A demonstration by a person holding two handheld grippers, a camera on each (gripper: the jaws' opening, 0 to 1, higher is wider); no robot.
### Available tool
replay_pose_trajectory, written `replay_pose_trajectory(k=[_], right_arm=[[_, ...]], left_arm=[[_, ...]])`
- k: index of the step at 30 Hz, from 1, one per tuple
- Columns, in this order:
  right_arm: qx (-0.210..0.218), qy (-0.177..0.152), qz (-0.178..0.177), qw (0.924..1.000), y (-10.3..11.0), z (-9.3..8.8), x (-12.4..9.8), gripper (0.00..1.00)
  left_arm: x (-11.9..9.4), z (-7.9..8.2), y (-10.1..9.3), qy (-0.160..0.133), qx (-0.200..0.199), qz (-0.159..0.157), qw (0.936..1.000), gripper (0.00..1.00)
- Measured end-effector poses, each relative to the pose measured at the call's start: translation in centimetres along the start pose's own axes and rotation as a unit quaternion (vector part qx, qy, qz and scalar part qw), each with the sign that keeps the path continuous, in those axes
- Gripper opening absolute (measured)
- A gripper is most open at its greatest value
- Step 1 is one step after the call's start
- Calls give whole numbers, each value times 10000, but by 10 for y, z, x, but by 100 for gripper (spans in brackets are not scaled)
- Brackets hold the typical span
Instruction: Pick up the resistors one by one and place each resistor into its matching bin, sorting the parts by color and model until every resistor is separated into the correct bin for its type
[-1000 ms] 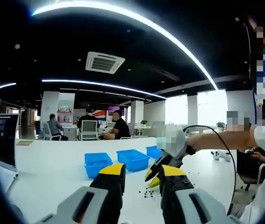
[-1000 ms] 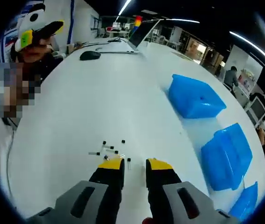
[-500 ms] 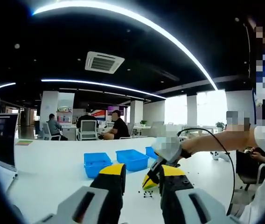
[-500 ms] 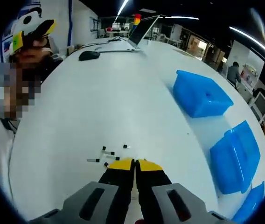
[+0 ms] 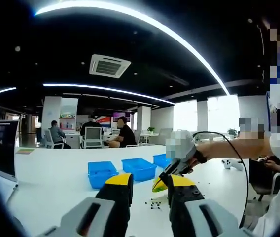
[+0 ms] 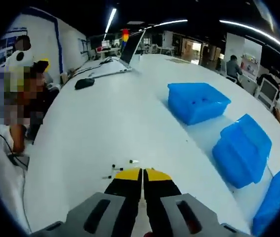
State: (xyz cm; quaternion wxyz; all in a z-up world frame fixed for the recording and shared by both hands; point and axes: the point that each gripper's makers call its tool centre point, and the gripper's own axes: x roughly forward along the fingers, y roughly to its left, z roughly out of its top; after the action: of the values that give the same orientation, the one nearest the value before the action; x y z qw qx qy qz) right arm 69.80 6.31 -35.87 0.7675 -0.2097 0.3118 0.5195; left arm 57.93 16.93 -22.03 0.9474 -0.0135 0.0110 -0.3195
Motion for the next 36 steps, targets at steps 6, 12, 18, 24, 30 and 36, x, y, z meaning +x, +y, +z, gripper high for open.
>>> replay_pose_trajectory(k=[6, 12, 18, 24, 30, 36], right_arm=[[-127, 390, -41, 9991, 0, -9, 19, 19], [-159, 442, -59, 9989, 1, -10, 25, 5], [-137, 483, -90, 9987, -2, -8, 27, 5], [536, -137, 27, 9985, -8, 16, 13, 4], [655, -409, -73, 9970, -12, 25, -13, 4], [918, -1101, -190, 9895, -11, 30, -54, 4]], left_arm=[[0, 1, -1, -6, 20, -8, 10000, 30], [-1, 1, 3, -14, -11, 19, 10000, 30], [0, -1, 2, 4, -19, -14, 10000, 30], [-3, 1, 2, -18, -15, 16, 10000, 30], [-3, 3, 0, -32, -11, 3, 10000, 29], [-3, 3, -3, -38, -12, -29, 10000, 29]])
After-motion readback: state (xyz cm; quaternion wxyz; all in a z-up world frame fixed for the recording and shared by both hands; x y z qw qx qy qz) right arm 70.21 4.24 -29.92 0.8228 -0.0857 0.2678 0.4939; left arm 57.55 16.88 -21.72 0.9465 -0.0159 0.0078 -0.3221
